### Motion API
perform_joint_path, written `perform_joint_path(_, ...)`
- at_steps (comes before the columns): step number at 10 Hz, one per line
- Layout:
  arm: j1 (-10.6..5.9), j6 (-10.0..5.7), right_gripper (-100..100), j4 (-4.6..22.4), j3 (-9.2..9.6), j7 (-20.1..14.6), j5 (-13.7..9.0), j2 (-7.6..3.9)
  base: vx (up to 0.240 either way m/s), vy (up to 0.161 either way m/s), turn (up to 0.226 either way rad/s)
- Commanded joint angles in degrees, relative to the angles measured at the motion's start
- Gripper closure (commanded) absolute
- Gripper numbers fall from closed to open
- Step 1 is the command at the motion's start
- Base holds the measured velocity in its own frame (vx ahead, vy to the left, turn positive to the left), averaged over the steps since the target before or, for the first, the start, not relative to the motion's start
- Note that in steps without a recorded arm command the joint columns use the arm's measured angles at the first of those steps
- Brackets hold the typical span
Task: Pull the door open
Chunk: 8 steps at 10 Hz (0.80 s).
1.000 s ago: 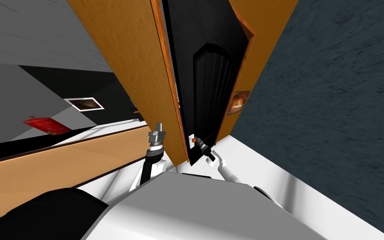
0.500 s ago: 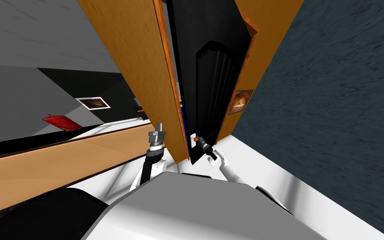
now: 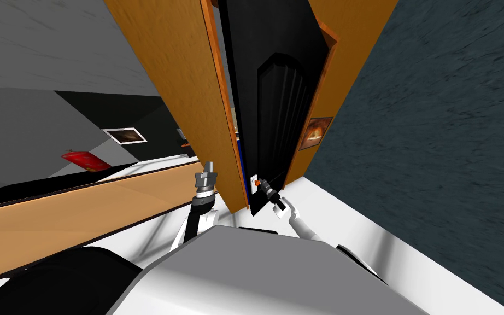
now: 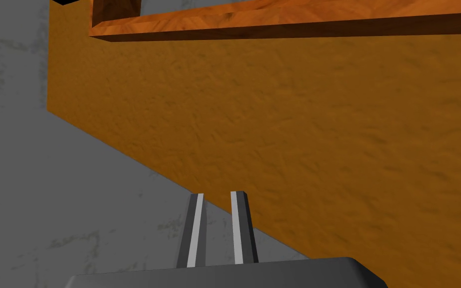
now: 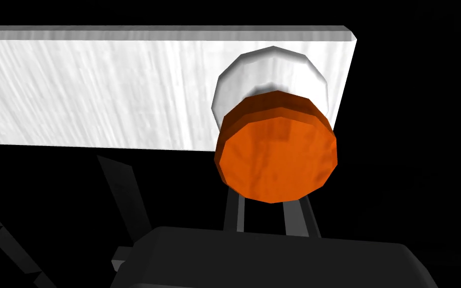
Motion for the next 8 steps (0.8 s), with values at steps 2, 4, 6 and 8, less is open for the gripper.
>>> perform_joint_path(2, 0.18, -0.84, 100, 0.4, 1.75, -0.1, 0.2, 1.33, -0.006, 0.004, -0.005)
perform_joint_path(4, 0.18, -0.84, 100, 0.4, 1.75, -0.1, 0.2, 1.33, -0.007, 0.007, 0.008)
perform_joint_path(6, 0.18, -0.84, 100, 0.4, 1.75, -0.1, 0.2, 1.33, 0.001, -0.009, -0.011)
perform_joint_path(8, -0.03, -0.43, 100, 0.2, 0.14, -1.8, -1.1, -0.54, 0.001, -0.024, 0.039)
